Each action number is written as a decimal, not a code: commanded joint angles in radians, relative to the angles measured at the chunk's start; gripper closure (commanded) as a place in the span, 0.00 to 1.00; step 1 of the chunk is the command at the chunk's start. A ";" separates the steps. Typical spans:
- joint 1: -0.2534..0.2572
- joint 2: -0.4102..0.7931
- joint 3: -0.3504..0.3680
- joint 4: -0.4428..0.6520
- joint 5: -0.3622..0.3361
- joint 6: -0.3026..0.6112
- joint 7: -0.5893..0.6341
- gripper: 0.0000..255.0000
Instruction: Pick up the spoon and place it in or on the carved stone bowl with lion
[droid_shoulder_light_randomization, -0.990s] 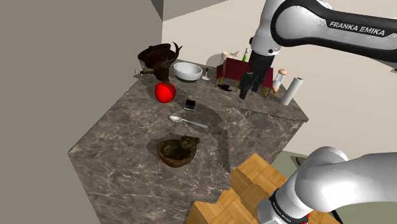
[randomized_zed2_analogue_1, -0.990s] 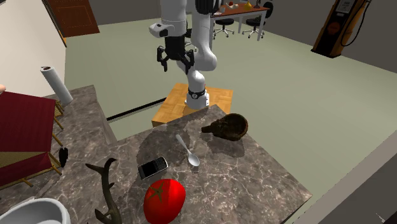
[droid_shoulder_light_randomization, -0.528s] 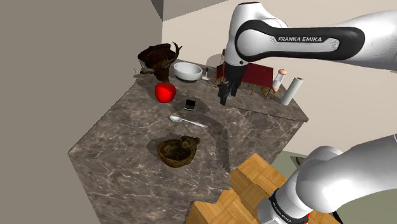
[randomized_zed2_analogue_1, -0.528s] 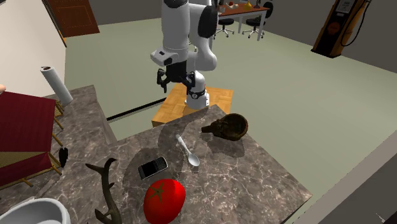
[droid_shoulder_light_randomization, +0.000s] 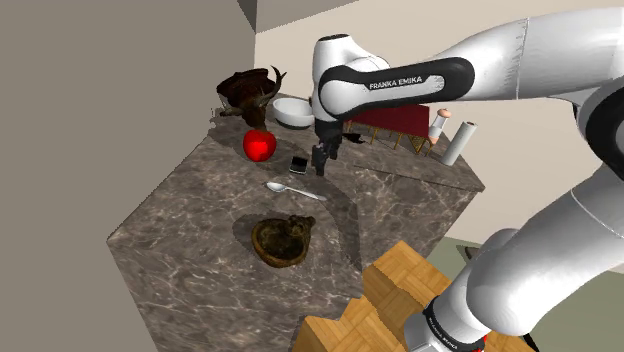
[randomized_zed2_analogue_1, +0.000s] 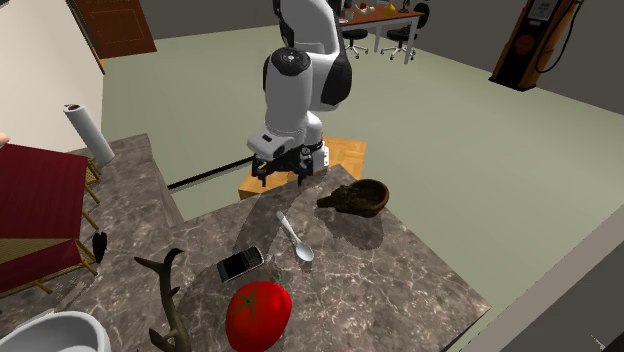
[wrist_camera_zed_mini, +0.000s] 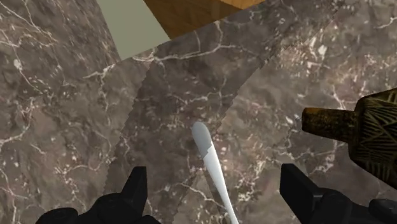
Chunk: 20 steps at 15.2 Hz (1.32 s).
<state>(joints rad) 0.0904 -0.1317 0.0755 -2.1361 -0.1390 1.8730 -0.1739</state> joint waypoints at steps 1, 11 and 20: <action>0.010 0.069 0.011 0.024 -0.017 0.031 -0.010 0.00; 0.035 0.299 0.034 0.103 -0.087 0.140 -0.031 0.00; 0.032 0.314 0.030 0.073 -0.095 0.185 -0.026 0.00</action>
<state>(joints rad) 0.1220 0.1825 0.1055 -2.0633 -0.2342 2.0577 -0.2003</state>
